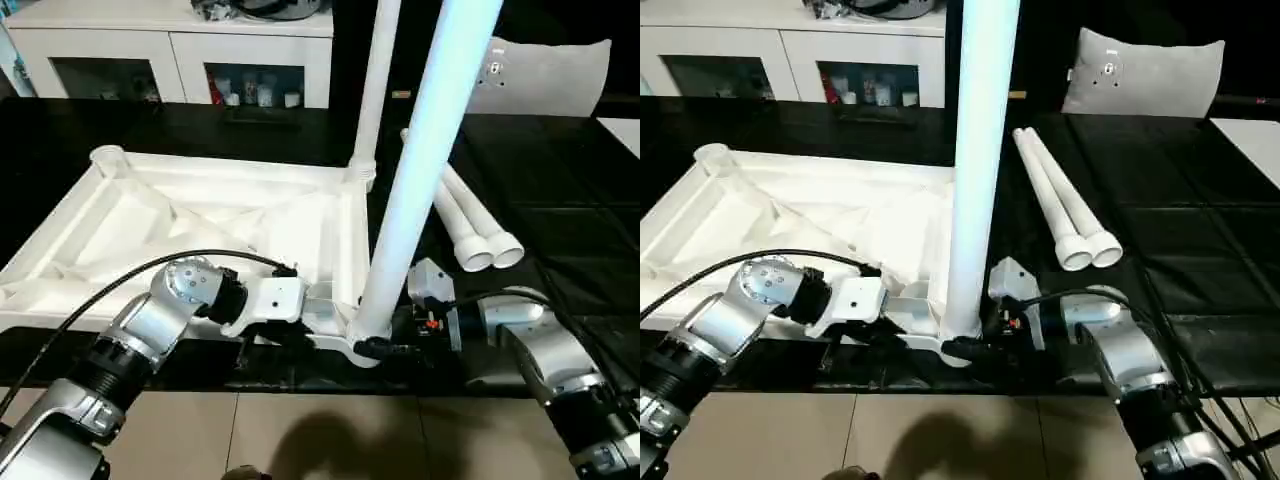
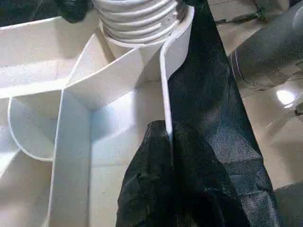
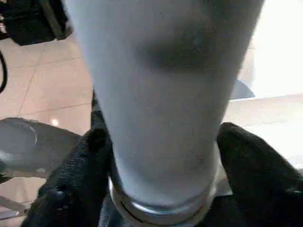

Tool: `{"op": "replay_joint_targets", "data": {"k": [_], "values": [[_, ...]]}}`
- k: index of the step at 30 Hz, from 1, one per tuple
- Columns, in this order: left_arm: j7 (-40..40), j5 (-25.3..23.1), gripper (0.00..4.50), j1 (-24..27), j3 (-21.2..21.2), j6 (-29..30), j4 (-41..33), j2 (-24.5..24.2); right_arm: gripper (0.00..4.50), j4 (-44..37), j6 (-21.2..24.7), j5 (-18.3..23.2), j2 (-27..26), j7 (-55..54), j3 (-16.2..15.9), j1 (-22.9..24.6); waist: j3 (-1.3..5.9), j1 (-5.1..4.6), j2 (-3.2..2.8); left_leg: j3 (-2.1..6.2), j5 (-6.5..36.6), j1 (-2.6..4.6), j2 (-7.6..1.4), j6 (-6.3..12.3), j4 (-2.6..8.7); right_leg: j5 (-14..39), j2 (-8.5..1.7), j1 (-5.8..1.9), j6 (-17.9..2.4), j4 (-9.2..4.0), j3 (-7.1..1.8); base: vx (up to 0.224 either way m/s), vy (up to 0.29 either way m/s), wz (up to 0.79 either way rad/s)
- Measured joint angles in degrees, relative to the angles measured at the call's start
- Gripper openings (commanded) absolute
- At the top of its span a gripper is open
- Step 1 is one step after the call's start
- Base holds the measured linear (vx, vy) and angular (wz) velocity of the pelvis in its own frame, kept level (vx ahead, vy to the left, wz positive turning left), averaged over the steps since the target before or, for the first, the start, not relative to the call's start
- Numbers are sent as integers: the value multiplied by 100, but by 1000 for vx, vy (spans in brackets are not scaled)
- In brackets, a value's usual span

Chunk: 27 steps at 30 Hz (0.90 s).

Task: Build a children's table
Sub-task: Rotate leg to tighten

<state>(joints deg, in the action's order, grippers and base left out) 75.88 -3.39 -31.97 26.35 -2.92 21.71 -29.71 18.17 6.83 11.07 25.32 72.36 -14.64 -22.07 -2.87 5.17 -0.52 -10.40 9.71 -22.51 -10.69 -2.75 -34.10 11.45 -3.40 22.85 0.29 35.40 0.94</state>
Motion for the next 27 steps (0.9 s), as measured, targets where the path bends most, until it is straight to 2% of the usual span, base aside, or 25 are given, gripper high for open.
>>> {"op": "replay_joint_targets", "data": {"k": [5,10,13,17,20,23,27], "values": [[16,6,0,-16,-1,-91,71,1,286,18,-23,-1,-17,42,-6,0,0,-1,0,-1,0,1,-2,0,-1,0,0,0,0,3,0,0,0,0],[35,41,0,-22,-17,-55,108,2,277,24,6,16,-48,33,1,9,0,-3,0,-5,0,7,-5,-1,-2,0,1,0,0,9,0,0,0,0],[19,126,0,40,-85,240,14,5,276,-53,136,70,-132,-84,80,130,0,-10,0,-9,0,13,-9,-1,-2,0,3,-1,0,13,-1,0,0,0],[-407,170,0,312,-382,1129,-362,139,275,-349,642,50,-507,-861,255,353,2,-64,3,-18,-4,44,-9,-8,-2,1,3,-13,0,31,-12,0,0,0],[-940,125,0,422,-557,1715,-541,323,275,-251,666,-75,-925,-1769,476,395,1,-217,8,-18,-12,56,-8,-20,-13,-4,0,-10,-7,47,-17,0,0,0],[-1694,-26,0,500,-739,2403,-740,731,275,69,670,-219,-1584,-3015,836,303,5,-353,34,-15,-20,59,-11,-35,-15,5,0,3,9,48,-10,0,0,0],[-2431,-112,0,517,-843,3198,-989,1216,275,279,876,-277,-2065,-4140,1093,74,1,-362,55,-7,-23,55,-13,-40,-15,6,3,16,11,45,-4,0,0,0]]}}
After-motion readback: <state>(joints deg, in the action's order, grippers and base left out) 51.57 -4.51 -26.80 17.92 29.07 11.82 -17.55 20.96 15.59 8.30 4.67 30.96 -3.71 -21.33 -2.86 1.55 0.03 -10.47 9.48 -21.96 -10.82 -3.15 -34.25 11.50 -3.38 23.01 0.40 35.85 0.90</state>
